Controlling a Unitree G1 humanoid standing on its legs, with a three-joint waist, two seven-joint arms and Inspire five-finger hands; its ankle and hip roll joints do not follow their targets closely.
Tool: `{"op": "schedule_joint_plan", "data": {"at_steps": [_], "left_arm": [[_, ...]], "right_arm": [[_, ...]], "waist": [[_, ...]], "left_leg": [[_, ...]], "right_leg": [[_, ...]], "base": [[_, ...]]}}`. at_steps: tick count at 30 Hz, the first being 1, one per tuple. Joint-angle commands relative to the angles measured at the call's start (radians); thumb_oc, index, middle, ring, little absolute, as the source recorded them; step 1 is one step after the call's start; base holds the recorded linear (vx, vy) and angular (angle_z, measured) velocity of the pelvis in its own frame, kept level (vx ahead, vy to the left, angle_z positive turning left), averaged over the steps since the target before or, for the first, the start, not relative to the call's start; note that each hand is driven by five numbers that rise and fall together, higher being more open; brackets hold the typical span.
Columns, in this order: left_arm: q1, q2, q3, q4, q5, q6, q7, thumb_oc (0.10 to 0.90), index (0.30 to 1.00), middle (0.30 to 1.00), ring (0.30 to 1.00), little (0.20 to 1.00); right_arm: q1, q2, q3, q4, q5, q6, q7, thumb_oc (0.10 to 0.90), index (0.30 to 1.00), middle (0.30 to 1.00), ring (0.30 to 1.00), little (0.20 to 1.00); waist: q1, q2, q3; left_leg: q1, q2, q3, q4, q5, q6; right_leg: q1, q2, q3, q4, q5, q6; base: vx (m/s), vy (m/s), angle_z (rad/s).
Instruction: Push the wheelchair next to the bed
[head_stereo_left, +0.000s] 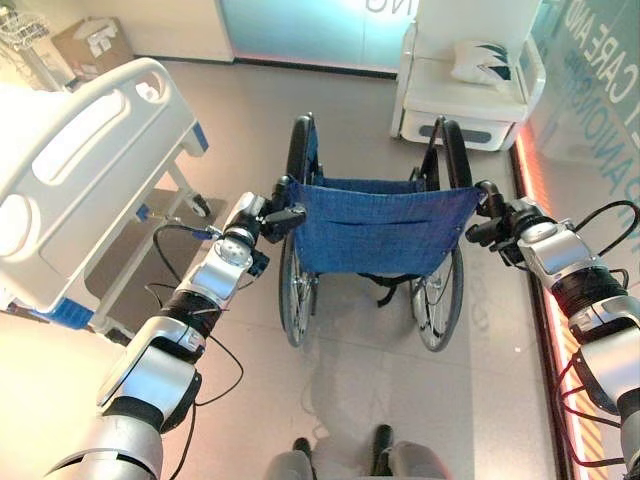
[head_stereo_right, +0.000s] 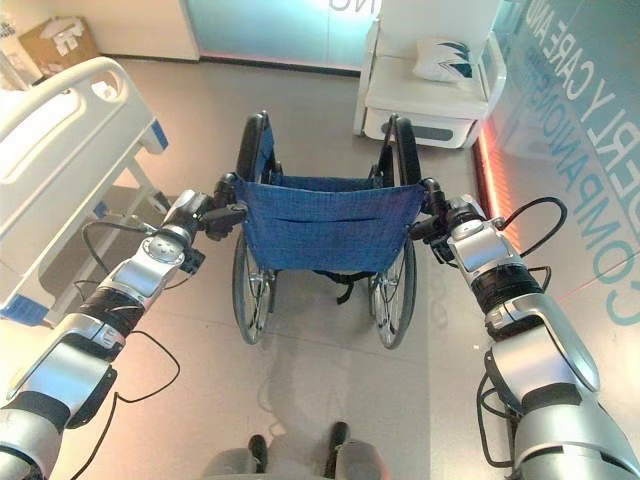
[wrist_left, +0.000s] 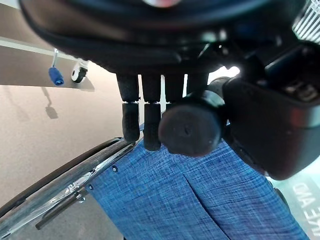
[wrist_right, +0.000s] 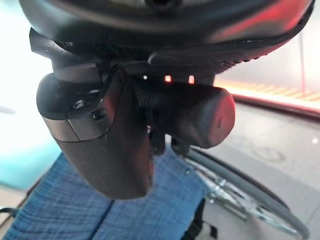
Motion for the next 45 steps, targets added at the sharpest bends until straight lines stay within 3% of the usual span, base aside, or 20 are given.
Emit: {"op": "schedule_joint_plan", "data": {"at_steps": [1, 3, 4, 6, 9, 12, 13, 14, 17, 19, 22, 24, 26, 29, 33, 38, 42, 45], "left_arm": [[0.091, -0.046, -0.076, 0.029, 0.118, -0.046, 0.002, 0.4, 0.3, 0.3, 0.3, 0.3], [0.1, -0.042, -0.07, 0.001, 0.12, -0.041, 0.001, 0.4, 0.3, 0.3, 0.3, 0.3], [0.101, -0.038, -0.072, -0.004, 0.117, -0.04, 0.0, 0.4, 0.3, 0.3, 0.3, 0.3], [0.113, -0.004, -0.076, -0.047, 0.104, -0.018, -0.003, 0.4, 0.3, 0.3, 0.3, 0.3], [0.141, 0.027, -0.058, -0.078, 0.109, -0.002, -0.016, 0.4, 0.3, 0.3, 0.3, 0.3], [0.16, 0.055, -0.039, -0.076, 0.113, 0.009, -0.049, 0.4, 0.3, 0.3, 0.3, 0.3], [0.16, 0.055, -0.04, -0.076, 0.113, 0.009, -0.049, 0.4, 0.3, 0.3, 0.3, 0.3], [0.156, 0.073, -0.041, -0.072, 0.126, 0.017, -0.079, 0.4, 0.3, 0.3, 0.3, 0.3], [0.138, 0.095, -0.051, -0.067, 0.131, 0.034, -0.104, 0.4, 0.3, 0.3, 0.3, 0.3], [0.127, 0.108, -0.059, -0.066, 0.131, 0.035, -0.089, 0.4, 0.3, 0.3, 0.3, 0.3], [0.12, 0.114, -0.059, -0.072, 0.122, 0.031, -0.084, 0.4, 0.3, 0.3, 0.3, 0.3], [0.123, 0.111, -0.056, -0.087, 0.122, 0.039, -0.087, 0.4, 0.3, 0.3, 0.3, 0.3], [0.13, 0.095, -0.05, -0.099, 0.11, 0.035, -0.071, 0.4, 0.3, 0.3, 0.3, 0.3], [0.134, 0.095, -0.043, -0.11, 0.106, 0.029, -0.066, 0.4, 0.3, 0.3, 0.3, 0.3], [0.128, 0.076, -0.049, -0.121, 0.102, 0.029, -0.066, 0.4, 0.3, 0.3, 0.3, 0.3], [0.142, 0.06, -0.048, -0.135, 0.118, 0.016, -0.087, 0.4, 0.3, 0.3, 0.3, 0.3], [0.185, 0.05, -0.04, -0.143, 0.136, 0.004, -0.109, 0.4, 0.3, 0.3, 0.3, 0.3], [0.204, 0.037, -0.04, -0.158, 0.151, -0.002, -0.102, 0.4, 0.3, 0.3, 0.3, 0.3]], "right_arm": [[-0.128, -0.066, 0.081, -0.053, -0.072, -0.105, 0.051, 0.4, 0.3, 0.3, 0.3, 0.3], [-0.134, -0.04, 0.084, -0.045, -0.099, -0.092, 0.039, 0.4, 0.3, 0.3, 0.3, 0.3], [-0.131, -0.036, 0.083, -0.049, -0.105, -0.088, 0.035, 0.4, 0.3, 0.3, 0.3, 0.3], [-0.116, -0.03, 0.083, -0.079, -0.121, -0.07, 0.031, 0.4, 0.3, 0.3, 0.3, 0.3], [-0.111, -0.03, 0.081, -0.083, -0.159, -0.075, 0.063, 0.4, 0.3, 0.3, 0.3, 0.3], [-0.104, -0.028, 0.076, -0.069, -0.179, -0.084, 0.099, 0.4, 0.3, 0.3, 0.3, 0.3], [-0.103, -0.028, 0.075, -0.069, -0.18, -0.084, 0.099, 0.4, 0.3, 0.3, 0.3, 0.3], [-0.09, -0.039, 0.07, -0.075, -0.182, -0.064, 0.127, 0.4, 0.3, 0.3, 0.3, 0.3], [-0.091, -0.041, 0.061, -0.058, -0.166, -0.081, 0.143, 0.4, 0.3, 0.3, 0.3, 0.3], [-0.081, -0.034, 0.046, -0.056, -0.127, -0.137, 0.128, 0.4, 0.3, 0.3, 0.3, 0.3], [-0.068, -0.045, 0.04, -0.071, -0.127, -0.162, 0.129, 0.4, 0.3, 0.3, 0.3, 0.3], [-0.052, -0.046, 0.035, -0.085, -0.121, -0.165, 0.112, 0.4, 0.3, 0.3, 0.3, 0.3], [-0.041, -0.049, 0.03, -0.108, -0.115, -0.164, 0.075, 0.4, 0.3, 0.3, 0.3, 0.3], [-0.032, -0.055, 0.021, -0.139, -0.121, -0.159, 0.06, 0.4, 0.3, 0.3, 0.3, 0.3], [-0.046, -0.085, 0.021, -0.174, -0.148, -0.124, 0.086, 0.4, 0.3, 0.3, 0.3, 0.3], [-0.083, -0.096, 0.032, -0.154, -0.152, -0.098, 0.108, 0.4, 0.3, 0.3, 0.3, 0.3], [-0.089, -0.097, 0.042, -0.144, -0.168, -0.096, 0.142, 0.4, 0.3, 0.3, 0.3, 0.3], [-0.102, -0.105, 0.057, -0.142, -0.171, -0.094, 0.169, 0.4, 0.3, 0.3, 0.3, 0.3]], "waist": [[0.006, -0.024, -0.033], [0.049, -0.006, -0.006], [0.058, 0.004, -0.002], [0.102, 0.04, 0.009], [0.135, 0.052, -0.005], [0.149, 0.04, -0.048], [0.149, 0.039, -0.049], [0.154, 0.028, -0.073], [0.163, 0.017, -0.096], [0.163, 0.028, -0.104], [0.153, 0.037, -0.101], [0.142, 0.036, -0.094], [0.109, 0.035, -0.07], [0.074, 0.03, -0.034], [0.03, 0.017, -0.014], [0.027, -0.01, -0.037], [0.027, -0.012, -0.055], [0.026, -0.005, -0.063]], "left_leg": [[0.023, -0.042, -0.075, -0.027, 0.108, -0.027], [-0.096, -0.131, -0.041, -0.107, 0.103, -0.027], [-0.121, -0.146, -0.031, -0.136, 0.112, -0.03], [-0.194, -0.187, -0.008, -0.286, 0.189, -0.049], [-0.2, -0.211, -0.018, -0.344, 0.224, -0.041], [-0.182, -0.214, -0.004, -0.302, 0.166, 0.009], [-0.183, -0.214, -0.003, -0.3, 0.164, 0.009], [-0.161, -0.216, 0.001, -0.295, 0.134, 0.036], [-0.121, -0.231, -0.012, -0.317, 0.126, 0.056], [-0.084, -0.227, -0.03, -0.321, 0.11, 0.074], [-0.06, -0.23, -0.06, -0.315, 0.093, 0.082], [-0.043, -0.239, -0.085, -0.303, 0.081, 0.084], [0.007, -0.246, -0.123, -0.286, 0.046, 0.081], [0.063, -0.251, -0.159, -0.28, -0.01, 0.084], [0.126, -0.269, -0.248, -0.261, -0.084, 0.077], [0.121, -0.26, -0.311, -0.214, -0.131, 0.063], [0.167, -0.167, -0.278, -0.224, -0.117, 0.014], [0.181, -0.076, -0.243, -0.233, -0.015, -0.025]], "right_leg": [[0.042, 0.041, 0.054, -0.059, 0.035, 0.033], [0.114, 0.077, 0.078, -0.087, 0.01, 0.037], [0.127, 0.091, 0.084, -0.089, 0.003, 0.037], [0.205, 0.149, 0.136, -0.11, -0.028, 0.038], [0.25, 0.167, 0.176, -0.11, -0.062, 0.039], [0.261, 0.148, 0.174, -0.058, -0.094, 0.059], [0.26, 0.148, 0.175, -0.056, -0.096, 0.059], [0.257, 0.127, 0.155, 0.007, -0.072, 0.083], [0.244, 0.098, 0.13, 0.135, -0.001, 0.125], [0.168, 0.067, 0.122, 0.359, 0.103, 0.161], [0.096, 0.061, 0.139, 0.438, 0.123, 0.155], [0.057, 0.049, 0.14, 0.383, 0.119, 0.147], [-0.052, 0.013, 0.136, 0.195, 0.13, 0.131], [-0.135, -0.04, 0.136, 0.099, 0.195, 0.144], [-0.189, -0.078, 0.192, -0.162, 0.27, 0.182], [-0.142, -0.071, 0.266, -0.168, 0.263, 0.182], [-0.118, -0.063, 0.21, -0.1, 0.209, 0.161], [-0.085, -0.039, 0.141, -0.073, 0.155, 0.13]], "base": [[0.53, -0.176, 0.15], [0.41, -0.03, -0.05], [0.47, -0.012, -0.19], [0.5, 0.002, -0.21], [0.42, 0.069, -0.78], [0.4, 0.13, -1.21], [0.45, 0.152, -0.97], [0.42, 0.163, -0.33], [0.4, 0.175, -0.05], [0.37, 0.176, -0.27], [0.28, 0.075, -0.27], [0.31, -0.043, 0.16], [0.38, -0.156, 0.32], [0.32, -0.146, 0.2], [0.44, -0.19, 0.7], [0.35, -0.255, 0.57], [0.35, -0.312, 0.68], [0.28, -0.301, 0.47]]}}
